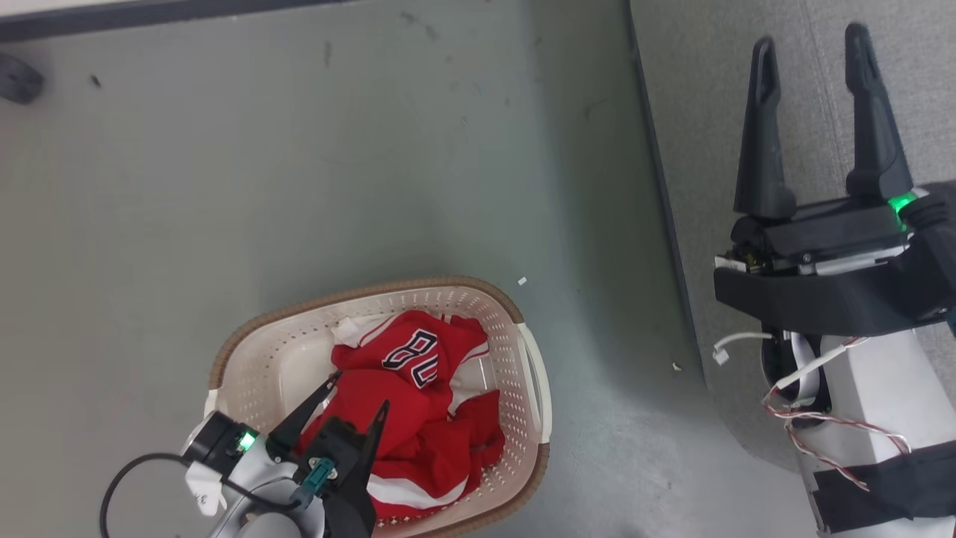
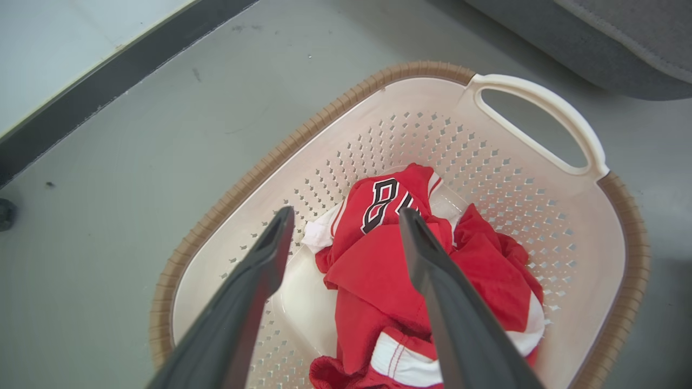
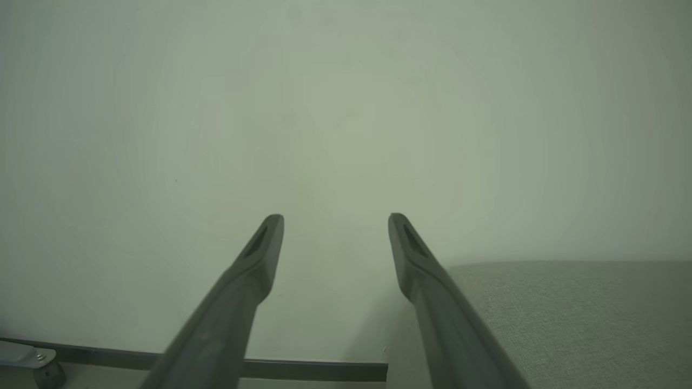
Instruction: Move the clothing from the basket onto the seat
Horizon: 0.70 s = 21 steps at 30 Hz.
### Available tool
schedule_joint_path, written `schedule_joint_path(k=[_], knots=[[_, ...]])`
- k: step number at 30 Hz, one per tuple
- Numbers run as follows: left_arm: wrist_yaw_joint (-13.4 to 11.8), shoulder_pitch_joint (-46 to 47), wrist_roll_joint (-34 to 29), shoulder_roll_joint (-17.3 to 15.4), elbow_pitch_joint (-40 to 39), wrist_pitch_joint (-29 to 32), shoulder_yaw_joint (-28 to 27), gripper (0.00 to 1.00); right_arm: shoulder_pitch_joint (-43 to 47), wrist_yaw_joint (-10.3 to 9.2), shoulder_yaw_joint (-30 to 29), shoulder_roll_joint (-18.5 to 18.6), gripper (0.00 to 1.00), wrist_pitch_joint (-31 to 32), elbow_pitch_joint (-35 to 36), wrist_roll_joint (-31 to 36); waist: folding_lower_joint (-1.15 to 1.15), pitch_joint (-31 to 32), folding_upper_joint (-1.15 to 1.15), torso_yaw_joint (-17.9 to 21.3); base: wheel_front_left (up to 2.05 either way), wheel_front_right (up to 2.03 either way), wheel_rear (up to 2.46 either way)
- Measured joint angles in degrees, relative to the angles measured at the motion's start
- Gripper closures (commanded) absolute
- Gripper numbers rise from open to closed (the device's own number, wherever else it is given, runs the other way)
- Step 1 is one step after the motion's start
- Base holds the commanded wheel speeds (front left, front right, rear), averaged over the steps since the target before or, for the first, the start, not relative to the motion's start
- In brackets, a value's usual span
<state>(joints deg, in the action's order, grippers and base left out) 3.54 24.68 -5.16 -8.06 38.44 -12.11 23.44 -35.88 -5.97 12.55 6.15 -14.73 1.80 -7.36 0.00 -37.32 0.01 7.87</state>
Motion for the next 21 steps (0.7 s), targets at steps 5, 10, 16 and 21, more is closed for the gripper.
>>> schedule_joint_path(k=[5,10,16,21], knots=[[0.47,2.19,-0.76,0.23,1.86,0.51,1.4,0.0,-2.04,0.32,0.03,-0.32,0.0,-0.01,0.62,0.32,0.0,-1.8,0.0,0.6,0.0,0.0,0.0],[1.08,4.56,-2.41,0.36,4.13,0.96,2.85,0.0,-4.65,0.52,0.03,-0.48,0.0,-0.01,1.04,0.32,0.0,-4.06,0.0,1.35,0.0,0.0,0.0],[1.2,6.08,-2.98,0.69,6.93,1.42,3.63,0.0,-5.84,0.52,0.08,-0.69,0.0,-0.03,1.4,0.32,0.0,-6.51,0.0,2.42,0.0,0.0,0.0],[1.58,7.25,-3.52,0.97,9.0,1.42,4.65,0.0,-5.88,0.52,0.08,-0.87,0.0,-0.05,1.48,0.33,0.0,-8.17,0.0,3.3,0.0,0.0,0.0]])
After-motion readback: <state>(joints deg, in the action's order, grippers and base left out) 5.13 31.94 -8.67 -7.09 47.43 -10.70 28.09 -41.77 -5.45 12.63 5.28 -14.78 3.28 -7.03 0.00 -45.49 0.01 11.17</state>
